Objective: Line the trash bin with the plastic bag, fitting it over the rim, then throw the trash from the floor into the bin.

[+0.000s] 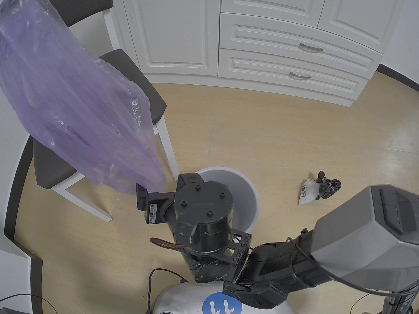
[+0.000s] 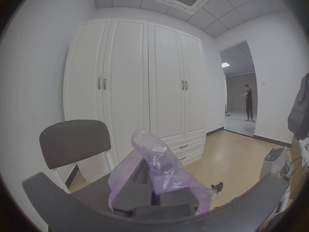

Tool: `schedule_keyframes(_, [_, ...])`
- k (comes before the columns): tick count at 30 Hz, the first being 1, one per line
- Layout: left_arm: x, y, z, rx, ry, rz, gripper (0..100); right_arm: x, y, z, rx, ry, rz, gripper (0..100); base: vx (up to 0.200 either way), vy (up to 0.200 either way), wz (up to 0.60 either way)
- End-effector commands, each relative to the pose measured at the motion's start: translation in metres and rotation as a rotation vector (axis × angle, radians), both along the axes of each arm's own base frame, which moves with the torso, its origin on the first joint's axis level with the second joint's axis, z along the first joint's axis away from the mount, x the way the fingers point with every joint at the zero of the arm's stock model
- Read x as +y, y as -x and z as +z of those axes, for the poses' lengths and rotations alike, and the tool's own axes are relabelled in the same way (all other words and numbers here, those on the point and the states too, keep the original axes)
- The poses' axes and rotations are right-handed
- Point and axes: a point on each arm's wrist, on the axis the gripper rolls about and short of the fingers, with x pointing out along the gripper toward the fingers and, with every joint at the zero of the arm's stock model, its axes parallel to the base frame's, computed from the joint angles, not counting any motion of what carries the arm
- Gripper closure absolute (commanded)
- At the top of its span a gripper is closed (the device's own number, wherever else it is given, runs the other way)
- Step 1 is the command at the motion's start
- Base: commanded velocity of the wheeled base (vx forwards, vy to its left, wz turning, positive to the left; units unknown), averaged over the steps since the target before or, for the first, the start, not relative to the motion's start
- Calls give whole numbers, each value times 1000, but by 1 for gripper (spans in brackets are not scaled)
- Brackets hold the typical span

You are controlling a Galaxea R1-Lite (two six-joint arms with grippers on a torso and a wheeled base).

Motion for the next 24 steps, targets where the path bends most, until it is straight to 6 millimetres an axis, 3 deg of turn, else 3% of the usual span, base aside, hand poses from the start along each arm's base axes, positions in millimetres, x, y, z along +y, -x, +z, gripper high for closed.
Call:
schedule_keyframes(1, [0,1,-1,-1,1,-1,100,-3,-8,-3,3,4,-34,0,0,0,0])
schedule_keyframes(14, [0,1,-2,2,2,-2,100,-7,-23,-3,-3,-7,-86,0,0,0,0])
schedule_keyframes(15, [0,0,-2,5,1,0,100,-7,-23,-2,-5,-13,-86,100,0,0,0])
schedule_keyframes(24, [0,1,-11,27,-8,0,100,-18,-15,21,-26,-49,-83,100,0,0,0])
